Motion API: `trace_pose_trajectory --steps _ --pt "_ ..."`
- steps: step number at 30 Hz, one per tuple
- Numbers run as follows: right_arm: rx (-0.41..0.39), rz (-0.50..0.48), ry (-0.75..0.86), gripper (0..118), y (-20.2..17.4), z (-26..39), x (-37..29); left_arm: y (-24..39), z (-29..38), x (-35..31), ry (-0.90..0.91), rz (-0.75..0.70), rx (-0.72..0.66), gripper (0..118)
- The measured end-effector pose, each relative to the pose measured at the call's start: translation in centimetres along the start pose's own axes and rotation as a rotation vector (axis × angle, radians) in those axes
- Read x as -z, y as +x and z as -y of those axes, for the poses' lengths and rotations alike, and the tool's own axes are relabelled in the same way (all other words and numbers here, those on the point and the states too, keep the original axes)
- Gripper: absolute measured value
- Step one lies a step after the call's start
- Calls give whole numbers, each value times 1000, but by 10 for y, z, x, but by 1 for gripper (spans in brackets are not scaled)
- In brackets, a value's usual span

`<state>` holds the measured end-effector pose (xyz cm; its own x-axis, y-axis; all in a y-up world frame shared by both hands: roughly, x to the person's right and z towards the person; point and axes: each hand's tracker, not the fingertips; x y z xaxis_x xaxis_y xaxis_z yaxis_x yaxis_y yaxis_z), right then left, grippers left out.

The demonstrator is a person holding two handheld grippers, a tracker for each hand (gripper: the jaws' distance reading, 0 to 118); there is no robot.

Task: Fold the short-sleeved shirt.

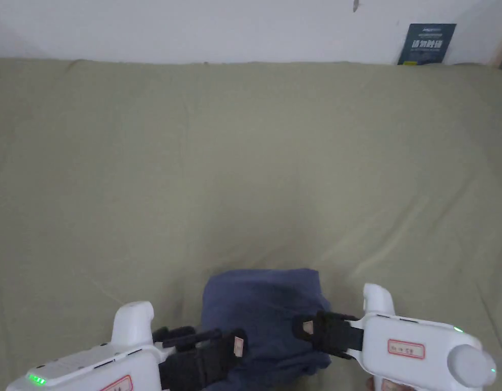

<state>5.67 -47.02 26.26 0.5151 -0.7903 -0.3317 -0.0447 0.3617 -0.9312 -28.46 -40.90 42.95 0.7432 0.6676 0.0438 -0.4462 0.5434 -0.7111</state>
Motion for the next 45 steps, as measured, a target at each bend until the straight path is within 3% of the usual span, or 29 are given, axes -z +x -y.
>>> trace_pose_trajectory --steps 1,3,6,10,13,15,16,17,18,20,22,24,28,31,35,37,39,41,42,44,45 --pt "39 12 -3 0 13 -3 8 -8 -1 2 -14 10 -20 118" --pt "135 48 -40 0 42 -4 18 -28 -5 10 -33 59 -82 118" --pt "254 -78 -7 0 62 -3 13 -61 -8 31 -63 88 -172 118" --pt "176 -44 -17 0 58 -4 11 -106 -7 89 -186 112 -308 118" --pt "193 -73 -29 0 61 -5 15 -107 -8 111 -80 413 -371 118" --pt "209 -97 -38 0 67 -6 18 -99 -5 132 -162 388 -468 118" --pt "214 -107 -41 0 69 -6 19 -94 -7 134 -152 360 -435 107" --pt "215 -111 -39 0 70 -6 18 -89 -11 134 -166 353 -392 72" --pt "219 -118 -36 0 71 -7 17 -83 -15 135 -192 287 -345 24" --pt "226 -131 -30 0 72 -5 15 -87 -11 137 -209 36 -323 24" --pt "207 -135 -29 0 68 -3 15 -88 -8 130 -222 89 -397 24" --pt "183 -144 -18 0 59 -2 10 -76 -15 116 -236 13 -319 24" --pt "119 -141 -3 0 35 6 -13 -91 -47 51 -209 -4 -230 25" --pt "96 -132 2 0 22 18 -35 -147 -87 -22 -209 -132 -143 25" --pt "68 -73 3 0 13 34 -60 -264 -131 -126 -215 -309 -203 25" --pt "57 -11 6 0 12 42 -69 -322 -139 -170 -225 -252 -274 27" --pt "90 -9 17 0 16 49 -75 -376 -129 -212 -245 -219 -374 28" --pt "113 14 28 0 17 56 -77 -393 -121 -226 -97 -201 -600 28" --pt "97 55 23 0 15 58 -78 -368 -116 -223 -93 -203 -586 28" --pt "71 79 31 0 12 64 -80 -352 -119 -222 -162 -182 -344 31" --pt "83 48 36 0 13 65 -82 -350 -120 -221 -178 -175 -345 42"
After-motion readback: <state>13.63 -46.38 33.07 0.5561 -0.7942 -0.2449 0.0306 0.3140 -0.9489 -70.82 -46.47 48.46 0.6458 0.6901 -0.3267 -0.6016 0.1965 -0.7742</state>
